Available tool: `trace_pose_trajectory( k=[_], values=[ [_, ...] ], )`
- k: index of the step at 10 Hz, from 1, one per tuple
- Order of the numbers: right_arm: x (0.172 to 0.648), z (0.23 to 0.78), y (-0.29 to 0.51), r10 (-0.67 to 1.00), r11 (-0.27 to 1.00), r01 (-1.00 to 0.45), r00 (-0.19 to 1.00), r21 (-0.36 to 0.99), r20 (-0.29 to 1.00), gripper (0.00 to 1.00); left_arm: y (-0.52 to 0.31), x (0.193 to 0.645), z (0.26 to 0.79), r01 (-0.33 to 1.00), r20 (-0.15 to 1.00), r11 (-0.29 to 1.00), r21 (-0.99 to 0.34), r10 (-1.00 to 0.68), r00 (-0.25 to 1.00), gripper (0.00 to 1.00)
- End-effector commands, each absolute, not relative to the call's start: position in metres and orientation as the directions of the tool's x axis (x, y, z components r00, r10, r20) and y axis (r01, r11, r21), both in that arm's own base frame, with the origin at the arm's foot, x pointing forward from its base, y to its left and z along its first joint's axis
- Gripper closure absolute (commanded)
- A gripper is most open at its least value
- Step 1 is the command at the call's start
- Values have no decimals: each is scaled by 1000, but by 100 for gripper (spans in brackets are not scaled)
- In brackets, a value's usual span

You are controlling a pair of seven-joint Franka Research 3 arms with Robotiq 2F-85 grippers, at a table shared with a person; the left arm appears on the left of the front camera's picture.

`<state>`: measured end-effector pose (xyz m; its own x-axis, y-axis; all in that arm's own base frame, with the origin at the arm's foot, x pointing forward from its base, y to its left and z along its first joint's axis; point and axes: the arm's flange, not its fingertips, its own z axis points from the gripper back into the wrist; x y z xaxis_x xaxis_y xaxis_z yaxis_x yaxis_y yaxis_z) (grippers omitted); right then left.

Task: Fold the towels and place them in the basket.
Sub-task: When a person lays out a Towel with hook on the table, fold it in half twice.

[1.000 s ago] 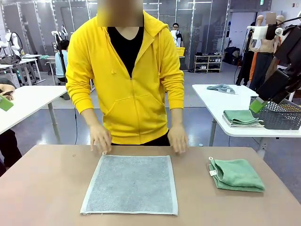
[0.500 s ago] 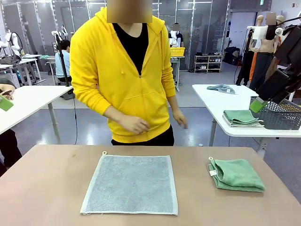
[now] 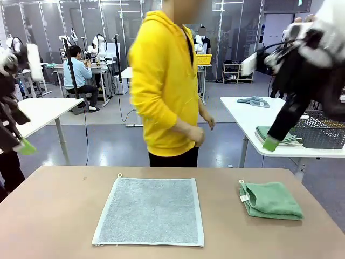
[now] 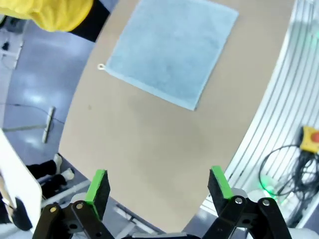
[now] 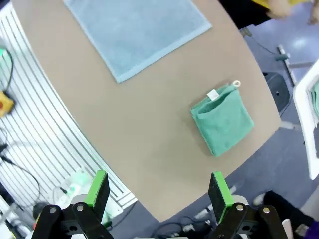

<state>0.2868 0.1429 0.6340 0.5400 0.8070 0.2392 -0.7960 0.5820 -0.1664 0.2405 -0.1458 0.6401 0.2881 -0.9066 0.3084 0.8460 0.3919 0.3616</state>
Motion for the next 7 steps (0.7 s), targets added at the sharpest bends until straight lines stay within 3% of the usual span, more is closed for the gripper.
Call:
trace_pose_trajectory(
  k=[1,3,5,7],
  values=[
    [304,611,158,883,468,-864,446,-187,148,0,-147,254,617,900,222,262,348,-956,192,0],
    [315,565,189,918,395,-900,381,-184,110,0,-158,272,577,932,204,159,327,-974,94,0],
    [326,515,208,936,351,-923,342,-155,82,0,-175,287,534,938,121,96,333,-991,58,0],
    [329,483,222,945,327,-929,319,-172,73,0,-186,298,502,945,113,57,321,-993,22,0]
  ],
)
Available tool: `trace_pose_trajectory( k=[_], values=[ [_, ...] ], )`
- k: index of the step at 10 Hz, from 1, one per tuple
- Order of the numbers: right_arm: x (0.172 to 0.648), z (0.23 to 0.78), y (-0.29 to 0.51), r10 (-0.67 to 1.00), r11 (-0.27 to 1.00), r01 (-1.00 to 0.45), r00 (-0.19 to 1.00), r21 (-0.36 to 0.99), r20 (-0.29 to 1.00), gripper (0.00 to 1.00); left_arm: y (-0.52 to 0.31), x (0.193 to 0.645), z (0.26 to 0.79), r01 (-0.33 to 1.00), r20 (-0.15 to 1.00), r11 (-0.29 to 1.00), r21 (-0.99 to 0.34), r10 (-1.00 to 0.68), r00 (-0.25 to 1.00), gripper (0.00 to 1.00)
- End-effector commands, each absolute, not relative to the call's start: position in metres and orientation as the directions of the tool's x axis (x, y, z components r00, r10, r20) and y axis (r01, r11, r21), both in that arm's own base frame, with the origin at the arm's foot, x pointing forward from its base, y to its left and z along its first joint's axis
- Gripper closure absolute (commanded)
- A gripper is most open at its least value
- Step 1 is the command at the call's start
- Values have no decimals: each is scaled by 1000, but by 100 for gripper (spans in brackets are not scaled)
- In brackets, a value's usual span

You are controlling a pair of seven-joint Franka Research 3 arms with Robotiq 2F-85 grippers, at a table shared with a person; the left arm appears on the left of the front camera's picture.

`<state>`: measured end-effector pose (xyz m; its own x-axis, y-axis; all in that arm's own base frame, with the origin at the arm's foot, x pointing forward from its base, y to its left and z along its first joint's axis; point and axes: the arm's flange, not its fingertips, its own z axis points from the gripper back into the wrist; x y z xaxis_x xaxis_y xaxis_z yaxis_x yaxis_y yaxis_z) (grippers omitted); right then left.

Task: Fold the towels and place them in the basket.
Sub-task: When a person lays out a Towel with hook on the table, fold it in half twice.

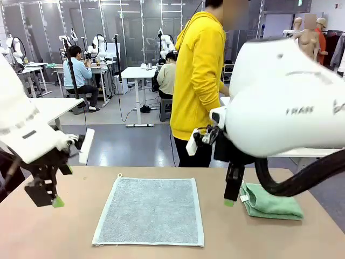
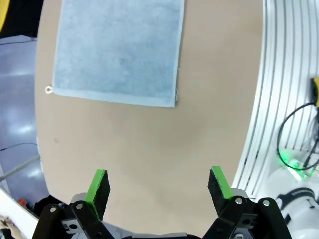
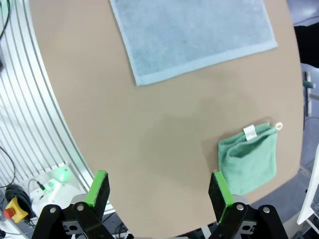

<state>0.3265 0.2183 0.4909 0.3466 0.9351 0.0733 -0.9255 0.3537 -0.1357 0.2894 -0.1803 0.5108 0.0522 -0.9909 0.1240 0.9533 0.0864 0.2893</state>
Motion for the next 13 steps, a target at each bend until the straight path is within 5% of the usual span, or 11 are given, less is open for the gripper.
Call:
trace_pose_trajectory(
  k=[1,4,10,13],
  values=[
    [329,471,226,946,324,-934,316,-152,74,0,-187,299,490,951,101,53,306,-995,23,0],
    [339,466,222,923,385,-909,383,-161,41,0,-195,300,487,932,72,128,340,-991,110,0],
    [341,440,234,938,345,-925,347,-159,15,0,-203,317,475,977,93,49,207,-995,31,0],
    [338,409,247,991,131,-981,136,-142,-21,0,-214,330,445,992,96,-5,128,-995,-17,0]
  ],
)
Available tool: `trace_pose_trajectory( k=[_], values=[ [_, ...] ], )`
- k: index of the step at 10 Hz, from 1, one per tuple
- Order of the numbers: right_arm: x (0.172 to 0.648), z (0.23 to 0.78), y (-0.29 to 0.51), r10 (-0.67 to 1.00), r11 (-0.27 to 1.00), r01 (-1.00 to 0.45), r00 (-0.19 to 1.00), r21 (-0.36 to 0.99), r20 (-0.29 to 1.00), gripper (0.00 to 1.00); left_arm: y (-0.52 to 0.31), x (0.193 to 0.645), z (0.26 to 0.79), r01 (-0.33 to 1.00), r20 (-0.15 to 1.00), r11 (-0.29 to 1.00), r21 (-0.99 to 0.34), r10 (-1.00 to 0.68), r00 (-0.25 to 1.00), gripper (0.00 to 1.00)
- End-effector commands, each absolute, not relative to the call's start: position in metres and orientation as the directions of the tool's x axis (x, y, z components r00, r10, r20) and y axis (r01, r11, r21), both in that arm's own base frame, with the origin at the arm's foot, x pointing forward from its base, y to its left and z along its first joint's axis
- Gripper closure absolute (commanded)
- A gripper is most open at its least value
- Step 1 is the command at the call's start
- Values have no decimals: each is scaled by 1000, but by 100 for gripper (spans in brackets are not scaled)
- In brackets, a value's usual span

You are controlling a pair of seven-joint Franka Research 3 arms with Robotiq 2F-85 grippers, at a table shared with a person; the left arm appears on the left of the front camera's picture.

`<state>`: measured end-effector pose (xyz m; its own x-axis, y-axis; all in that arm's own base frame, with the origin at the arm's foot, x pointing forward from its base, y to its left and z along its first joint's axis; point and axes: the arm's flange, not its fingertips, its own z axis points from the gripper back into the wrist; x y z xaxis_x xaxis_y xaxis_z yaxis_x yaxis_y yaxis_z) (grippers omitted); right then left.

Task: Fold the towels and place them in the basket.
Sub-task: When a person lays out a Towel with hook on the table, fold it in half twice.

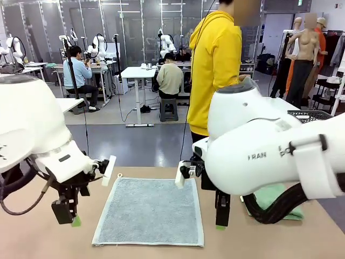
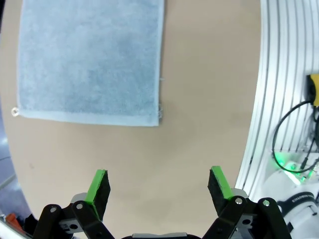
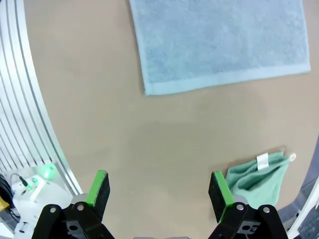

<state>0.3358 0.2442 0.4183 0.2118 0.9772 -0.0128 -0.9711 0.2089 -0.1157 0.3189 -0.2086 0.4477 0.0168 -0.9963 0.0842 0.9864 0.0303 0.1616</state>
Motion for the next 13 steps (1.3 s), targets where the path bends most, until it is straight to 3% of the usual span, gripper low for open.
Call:
trace_pose_trajectory(
  k=[1,6,13],
  values=[
    [339,398,251,994,108,-985,112,-133,-21,0,-218,334,431,994,103,-22,107,-994,-33,0],
    [331,351,267,999,0,-994,-5,-109,44,0,-204,329,360,992,161,10,129,-987,-11,0],
    [348,330,281,998,-19,-992,-25,-128,50,0,-199,339,314,995,154,10,99,-988,-5,0]
  ],
)
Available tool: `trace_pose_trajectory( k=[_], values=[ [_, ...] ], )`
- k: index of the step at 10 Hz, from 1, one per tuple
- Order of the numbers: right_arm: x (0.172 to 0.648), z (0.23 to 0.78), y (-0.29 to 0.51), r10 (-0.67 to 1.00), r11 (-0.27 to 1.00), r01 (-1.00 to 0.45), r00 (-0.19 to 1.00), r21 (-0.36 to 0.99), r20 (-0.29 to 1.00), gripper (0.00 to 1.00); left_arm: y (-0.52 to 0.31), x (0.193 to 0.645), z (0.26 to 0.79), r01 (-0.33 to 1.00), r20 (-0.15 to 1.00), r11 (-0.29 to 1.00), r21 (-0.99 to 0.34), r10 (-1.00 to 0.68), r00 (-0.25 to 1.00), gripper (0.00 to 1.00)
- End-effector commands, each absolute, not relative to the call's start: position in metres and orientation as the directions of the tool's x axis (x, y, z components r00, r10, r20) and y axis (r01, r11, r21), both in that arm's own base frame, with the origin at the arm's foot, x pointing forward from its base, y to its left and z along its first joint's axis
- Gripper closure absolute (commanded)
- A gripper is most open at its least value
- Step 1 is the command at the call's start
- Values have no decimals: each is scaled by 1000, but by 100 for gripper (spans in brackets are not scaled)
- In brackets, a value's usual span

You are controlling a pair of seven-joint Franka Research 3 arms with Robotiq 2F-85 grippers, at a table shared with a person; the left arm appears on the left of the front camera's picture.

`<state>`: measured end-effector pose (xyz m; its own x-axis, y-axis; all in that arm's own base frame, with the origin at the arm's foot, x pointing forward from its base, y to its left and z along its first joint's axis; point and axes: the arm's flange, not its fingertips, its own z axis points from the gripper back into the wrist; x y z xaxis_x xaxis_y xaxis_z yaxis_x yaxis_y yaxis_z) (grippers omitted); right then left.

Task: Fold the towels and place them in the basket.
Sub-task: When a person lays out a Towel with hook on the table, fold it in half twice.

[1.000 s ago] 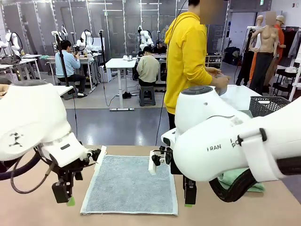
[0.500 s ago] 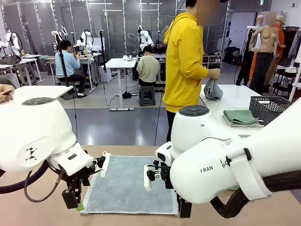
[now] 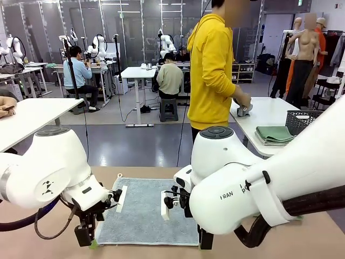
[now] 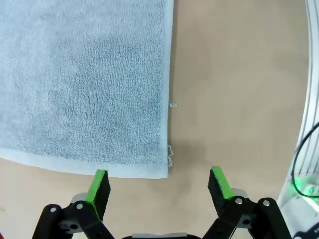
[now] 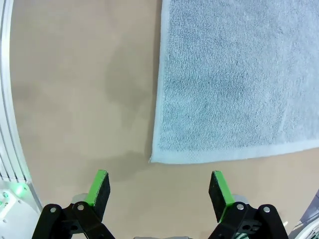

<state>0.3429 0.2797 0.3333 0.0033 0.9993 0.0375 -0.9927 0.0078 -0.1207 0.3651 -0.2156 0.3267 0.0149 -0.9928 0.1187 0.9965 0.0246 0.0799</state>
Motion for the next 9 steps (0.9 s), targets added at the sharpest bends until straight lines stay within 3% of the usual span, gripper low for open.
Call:
trace_pose_trajectory(
  k=[1,9],
  values=[
    [351,328,282,999,-19,-992,-24,-124,41,0,-200,342,314,995,151,7,96,-989,-8,0],
    [360,325,284,999,-14,-993,-17,-115,30,0,-201,348,314,996,142,5,86,-990,-7,0]
  ],
)
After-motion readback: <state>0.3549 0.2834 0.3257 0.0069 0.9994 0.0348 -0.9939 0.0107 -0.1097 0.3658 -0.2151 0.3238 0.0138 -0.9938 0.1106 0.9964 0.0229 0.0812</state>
